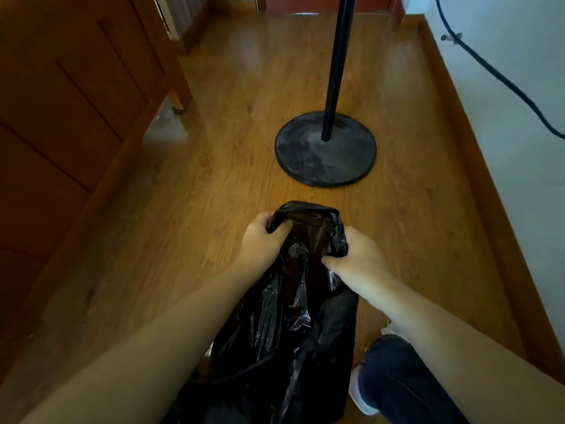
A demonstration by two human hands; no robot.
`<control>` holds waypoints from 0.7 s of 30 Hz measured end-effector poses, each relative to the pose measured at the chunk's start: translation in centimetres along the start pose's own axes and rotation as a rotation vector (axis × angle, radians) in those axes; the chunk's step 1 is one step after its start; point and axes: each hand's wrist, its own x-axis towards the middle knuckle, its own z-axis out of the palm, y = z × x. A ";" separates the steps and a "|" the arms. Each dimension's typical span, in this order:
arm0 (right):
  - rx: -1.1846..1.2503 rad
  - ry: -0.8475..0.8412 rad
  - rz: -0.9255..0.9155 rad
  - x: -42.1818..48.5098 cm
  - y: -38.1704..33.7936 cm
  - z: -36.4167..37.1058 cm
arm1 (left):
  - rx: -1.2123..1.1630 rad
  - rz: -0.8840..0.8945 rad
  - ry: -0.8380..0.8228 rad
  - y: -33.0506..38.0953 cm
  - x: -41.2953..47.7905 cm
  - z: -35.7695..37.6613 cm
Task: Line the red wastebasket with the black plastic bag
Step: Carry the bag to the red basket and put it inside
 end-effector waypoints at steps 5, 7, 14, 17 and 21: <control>0.088 0.145 -0.068 0.2 -0.9 -1.4 | 0.159 -0.047 -0.467 -0.7 -1.0 -0.8; 0.123 0.139 -0.095 0.0 -1.7 -1.7 | 0.324 -0.025 -0.587 -1.0 -1.2 -1.3; 0.010 -0.257 -0.074 2.4 -2.0 -0.9 | 0.357 0.111 -0.347 -2.8 0.8 -2.6; -0.048 -0.440 -0.019 3.9 1.3 1.4 | 0.258 0.158 -0.331 -4.7 1.1 -2.9; -0.081 -0.433 -0.048 5.0 6.7 5.0 | 0.248 0.117 -0.322 -8.6 1.5 -2.8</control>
